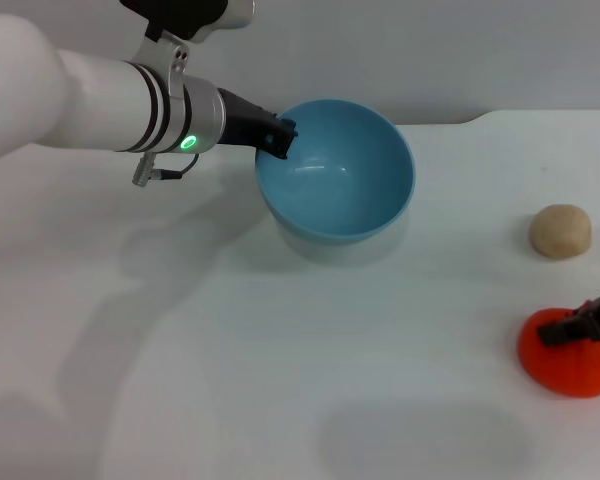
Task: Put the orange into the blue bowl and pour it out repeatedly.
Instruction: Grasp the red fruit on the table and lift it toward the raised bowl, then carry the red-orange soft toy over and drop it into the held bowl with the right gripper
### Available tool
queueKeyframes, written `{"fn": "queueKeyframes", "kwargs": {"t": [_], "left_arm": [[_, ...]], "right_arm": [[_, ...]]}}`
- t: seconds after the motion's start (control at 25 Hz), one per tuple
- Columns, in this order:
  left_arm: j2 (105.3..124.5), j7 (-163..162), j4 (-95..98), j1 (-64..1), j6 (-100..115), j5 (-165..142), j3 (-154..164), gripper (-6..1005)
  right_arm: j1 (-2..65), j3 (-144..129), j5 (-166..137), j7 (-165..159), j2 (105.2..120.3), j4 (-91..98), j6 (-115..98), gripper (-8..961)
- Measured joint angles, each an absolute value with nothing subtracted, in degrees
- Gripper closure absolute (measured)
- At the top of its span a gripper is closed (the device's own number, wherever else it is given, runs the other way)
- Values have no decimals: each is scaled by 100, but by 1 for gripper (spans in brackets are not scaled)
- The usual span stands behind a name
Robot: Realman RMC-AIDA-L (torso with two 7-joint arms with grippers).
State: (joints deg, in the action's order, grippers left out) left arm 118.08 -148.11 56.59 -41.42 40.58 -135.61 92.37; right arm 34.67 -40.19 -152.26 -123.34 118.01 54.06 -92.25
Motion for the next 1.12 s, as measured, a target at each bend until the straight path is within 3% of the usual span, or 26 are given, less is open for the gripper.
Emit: {"fn": "queueKeyframes", "kwargs": {"t": [0.2,0.52,0.8,1.12], "left_arm": [[11821,-14778,5602,-4137,4049,-13561,9237,1001],[11832,-14786,5554,-4097,4123,-13510,9462,1001],[11857,-14849,5592,-4188,4195,-13370,10003,1001],[11852,-14852,5724,-4259,4201,-13150,10132,1001]], "right_arm": [[3445,-3990,-15110,-12276,11811,5609,-9276,779],[3287,-3926,-13746,-12251,11813,6802,-9752,823],[3582,-3992,-12421,-12467,11794,7588,-10332,833],[3911,-4616,-12434,-12517,11807,6976,-9976,835]]}}
